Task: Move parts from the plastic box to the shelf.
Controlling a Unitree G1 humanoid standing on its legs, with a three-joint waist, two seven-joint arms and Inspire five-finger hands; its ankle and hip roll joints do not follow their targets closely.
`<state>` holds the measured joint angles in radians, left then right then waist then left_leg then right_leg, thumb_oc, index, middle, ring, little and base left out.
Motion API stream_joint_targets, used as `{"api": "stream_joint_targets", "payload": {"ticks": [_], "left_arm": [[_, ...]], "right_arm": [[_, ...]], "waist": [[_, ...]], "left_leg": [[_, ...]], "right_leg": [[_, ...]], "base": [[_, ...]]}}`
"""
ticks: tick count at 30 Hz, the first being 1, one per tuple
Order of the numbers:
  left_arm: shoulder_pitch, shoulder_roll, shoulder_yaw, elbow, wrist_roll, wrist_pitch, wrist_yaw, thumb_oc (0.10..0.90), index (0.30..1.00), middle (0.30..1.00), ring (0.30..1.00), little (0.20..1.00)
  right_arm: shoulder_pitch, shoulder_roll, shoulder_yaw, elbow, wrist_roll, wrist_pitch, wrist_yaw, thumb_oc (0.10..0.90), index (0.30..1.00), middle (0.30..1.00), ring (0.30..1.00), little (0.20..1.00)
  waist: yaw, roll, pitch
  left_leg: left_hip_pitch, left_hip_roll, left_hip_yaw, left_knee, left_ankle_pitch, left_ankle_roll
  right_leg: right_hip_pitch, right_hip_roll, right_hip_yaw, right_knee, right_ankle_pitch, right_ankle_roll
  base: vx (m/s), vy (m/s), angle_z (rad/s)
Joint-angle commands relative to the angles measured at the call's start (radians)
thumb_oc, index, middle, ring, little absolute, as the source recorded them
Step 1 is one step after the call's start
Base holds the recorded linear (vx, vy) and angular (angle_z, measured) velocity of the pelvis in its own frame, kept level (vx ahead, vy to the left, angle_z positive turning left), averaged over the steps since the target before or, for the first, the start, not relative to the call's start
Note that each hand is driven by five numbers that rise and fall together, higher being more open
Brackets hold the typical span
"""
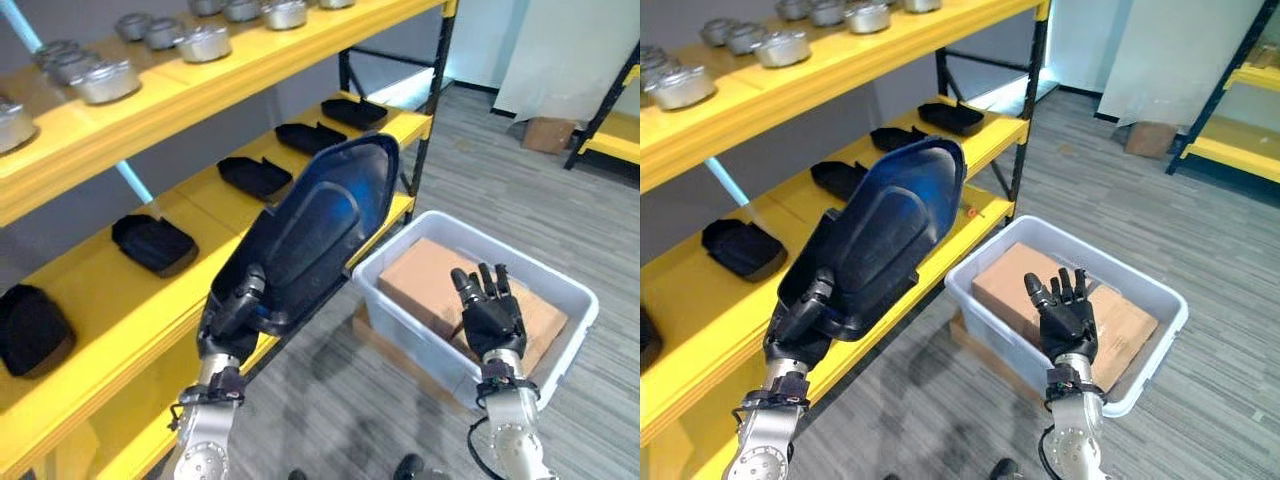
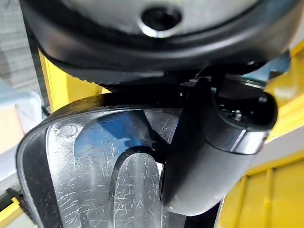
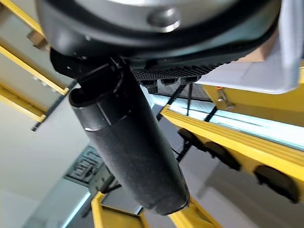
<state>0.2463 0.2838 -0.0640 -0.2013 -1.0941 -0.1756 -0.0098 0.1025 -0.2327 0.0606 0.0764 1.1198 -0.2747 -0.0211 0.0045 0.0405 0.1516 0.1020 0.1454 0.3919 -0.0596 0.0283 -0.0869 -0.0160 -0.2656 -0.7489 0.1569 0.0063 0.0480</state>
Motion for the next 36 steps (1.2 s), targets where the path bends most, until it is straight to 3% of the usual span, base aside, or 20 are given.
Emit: {"api": "stream_joint_targets", "payload": {"ticks": [1, 5, 8, 10, 14, 15, 16, 17, 18, 19, 23, 24, 26, 27, 29, 36], "left_arm": [[-0.058, 0.025, 0.077, -0.210, -0.003, -0.085, -0.069, 0.400, 0.300, 0.300, 0.300, 0.300], [-0.053, 0.035, 0.093, -0.222, 0.004, -0.091, -0.067, 0.400, 0.300, 0.300, 0.300, 0.300], [-0.041, 0.040, 0.117, -0.218, 0.018, -0.099, -0.056, 0.400, 0.300, 0.300, 0.300, 0.300], [-0.007, 0.043, 0.150, -0.219, 0.029, -0.099, -0.050, 0.400, 0.300, 0.300, 0.300, 0.300], [0.012, 0.047, 0.163, -0.209, 0.038, -0.096, -0.042, 0.400, 0.300, 0.300, 0.300, 0.300], [0.013, 0.050, 0.160, -0.204, 0.049, -0.093, -0.036, 0.400, 0.300, 0.300, 0.300, 0.300], [0.014, 0.056, 0.156, -0.185, 0.054, -0.090, -0.029, 0.400, 0.300, 0.300, 0.300, 0.300], [0.014, 0.061, 0.156, -0.174, 0.052, -0.093, -0.028, 0.400, 0.300, 0.300, 0.300, 0.300], [0.012, 0.067, 0.158, -0.143, 0.060, -0.101, -0.026, 0.400, 0.300, 0.300, 0.300, 0.300], [0.012, 0.066, 0.158, -0.142, 0.060, -0.101, -0.027, 0.400, 0.300, 0.300, 0.300, 0.300], [0.013, 0.051, 0.166, -0.113, 0.081, -0.096, -0.024, 0.400, 0.300, 0.300, 0.300, 0.300], [0.003, 0.042, 0.162, -0.089, 0.086, -0.104, -0.017, 0.400, 0.300, 0.300, 0.300, 0.300], [0.005, 0.043, 0.163, -0.095, 0.088, -0.105, -0.025, 0.400, 0.300, 0.300, 0.300, 0.300], [0.009, 0.031, 0.165, -0.084, 0.090, -0.105, -0.027, 0.400, 0.300, 0.300, 0.300, 0.300], [0.027, 0.014, 0.179, -0.084, 0.088, -0.108, -0.021, 0.400, 0.300, 0.300, 0.300, 0.300], [0.068, -0.010, 0.192, -0.073, 0.063, -0.096, -0.032, 0.400, 0.300, 0.300, 0.300, 0.300]], "right_arm": [[-0.075, -0.006, 0.001, -0.058, -0.043, -0.044, 0.051, 0.900, 1.000, 1.000, 1.000, 1.000], [-0.072, 0.004, 0.006, -0.055, -0.044, -0.038, 0.053, 0.900, 1.000, 1.000, 1.000, 1.000], [-0.068, 0.017, 0.020, -0.034, -0.045, -0.017, 0.058, 0.900, 1.000, 1.000, 1.000, 1.000], [-0.045, 0.035, 0.017, -0.026, -0.046, -0.001, 0.061, 0.900, 1.000, 1.000, 1.000, 1.000], [-0.027, 0.051, 0.013, -0.028, -0.046, 0.005, 0.064, 0.900, 1.000, 1.000, 1.000, 1.000], [-0.023, 0.061, 0.008, -0.024, -0.048, 0.004, 0.058, 0.900, 1.000, 1.000, 1.000, 1.000], [-0.009, 0.065, 0.013, -0.023, -0.045, 0.004, 0.057, 0.900, 1.000, 1.000, 1.000, 1.000], [-0.002, 0.066, 0.016, -0.029, -0.044, 0.007, 0.059, 0.900, 1.000, 1.000, 1.000, 1.000], [-0.001, 0.056, 0.025, -0.037, -0.035, 0.013, 0.070, 0.900, 1.000, 1.000, 1.000, 1.000], [-0.001, 0.055, 0.025, -0.037, -0.035, 0.013, 0.070, 0.900, 1.000, 1.000, 1.000, 1.000], [0.000, 0.043, 0.028, -0.023, -0.015, 0.014, 0.094, 0.900, 1.000, 1.000, 1.000, 1.000], [0.003, 0.031, 0.027, -0.028, -0.022, 0.011, 0.095, 0.900, 1.000, 1.000, 1.000, 1.000], [0.005, 0.029, 0.027, -0.039, -0.019, 0.009, 0.093, 0.900, 1.000, 1.000, 1.000, 1.000], [0.001, 0.027, 0.036, -0.042, -0.008, 0.007, 0.093, 0.900, 1.000, 1.000, 1.000, 1.000], [-0.012, 0.025, 0.030, -0.038, -0.007, 0.003, 0.087, 0.900, 1.000, 1.000, 1.000, 1.000], [-0.018, 0.020, 0.019, -0.024, -0.013, -0.004, 0.082, 0.900, 1.000, 1.000, 1.000, 1.000]], "waist": [[-0.001, -0.018, -0.076], [0.007, -0.038, -0.075], [0.024, -0.061, -0.076], [0.039, -0.079, -0.075], [0.042, -0.091, -0.069], [0.042, -0.093, -0.063], [0.026, -0.095, -0.050], [0.006, -0.096, -0.041], [-0.025, -0.081, -0.025], [-0.021, -0.081, -0.027], [-0.049, -0.075, -0.025], [-0.075, -0.086, -0.018], [-0.083, -0.091, -0.014], [-0.068, -0.112, -0.021], [-0.052, -0.122, -0.048], [-0.030, -0.107, -0.079]], "left_leg": [[-0.012, 0.061, -0.051, -0.014, 0.029, -0.016], [-0.014, 0.023, -0.073, -0.014, 0.007, 0.010], [-0.014, -0.034, -0.102, -0.008, -0.031, 0.047], [-0.002, -0.101, -0.140, -0.016, -0.054, 0.084], [0.003, -0.138, -0.162, -0.021, -0.065, 0.105], [0.007, -0.153, -0.177, -0.023, -0.067, 0.117], [0.018, -0.166, -0.201, -0.026, -0.073, 0.130], [0.020, -0.169, -0.219, -0.028, -0.071, 0.136], [0.008, -0.163, -0.228, -0.028, -0.044, 0.146], [0.007, -0.162, -0.223, -0.028, -0.045, 0.145], [-0.004, -0.166, -0.256, -0.028, -0.039, 0.143], [-0.006, -0.173, -0.285, -0.028, -0.033, 0.127], [-0.008, -0.175, -0.304, -0.028, -0.028, 0.121], [-0.020, -0.176, -0.295, -0.028, -0.028, 0.109], [-0.036, -0.172, -0.268, -0.028, -0.027, 0.101], [-0.045, -0.151, -0.251, -0.028, -0.024, 0.093]], "right_leg": [[0.132, -0.069, -0.044, -0.084, 0.095, 0.096], [0.141, -0.111, -0.059, -0.065, 0.120, 0.120], [0.149, -0.164, -0.063, -0.050, 0.160, 0.152], [0.156, -0.225, -0.056, -0.028, 0.227, 0.188], [0.158, -0.265, -0.049, 0.015, 0.254, 0.200], [0.155, -0.281, -0.038, 0.055, 0.261, 0.203], [0.127, -0.285, 0.031, 0.124, 0.272, 0.202], [0.089, -0.259, 0.122, 0.159, 0.265, 0.195], [-0.024, -0.132, 0.277, 0.212, 0.177, 0.131], [-0.031, -0.131, 0.283, 0.217, 0.173, 0.129], [-0.139, 0.050, 0.268, 0.182, 0.065, 0.065], [-0.189, 0.090, 0.329, 0.095, 0.085, 0.061], [-0.189, 0.087, 0.358, 0.078, 0.113, 0.072], [-0.110, 0.094, 0.336, -0.021, 0.100, 0.069], [-0.051, 0.105, 0.303, -0.103, 0.104, 0.070], [0.011, 0.133, 0.298, -0.171, 0.076, 0.055]], "base": [[0.00, 0.106, 0.25], [0.02, 0.136, 0.24], [0.03, 0.224, 0.22], [0.06, 0.310, 0.33], [0.02, 0.174, 0.25], [0.05, 0.224, 0.43], [0.05, 0.214, 0.48], [-0.01, 0.258, 0.85], [-0.04, 0.174, 0.73], [-0.02, 0.155, 0.63], [0.03, 0.010, 0.05], [0.02, -0.066, 0.26], [0.00, -0.098, 0.73], [-0.02, -0.114, 0.80], [0.02, -0.147, 0.44], [0.06, -0.063, -0.09]]}}
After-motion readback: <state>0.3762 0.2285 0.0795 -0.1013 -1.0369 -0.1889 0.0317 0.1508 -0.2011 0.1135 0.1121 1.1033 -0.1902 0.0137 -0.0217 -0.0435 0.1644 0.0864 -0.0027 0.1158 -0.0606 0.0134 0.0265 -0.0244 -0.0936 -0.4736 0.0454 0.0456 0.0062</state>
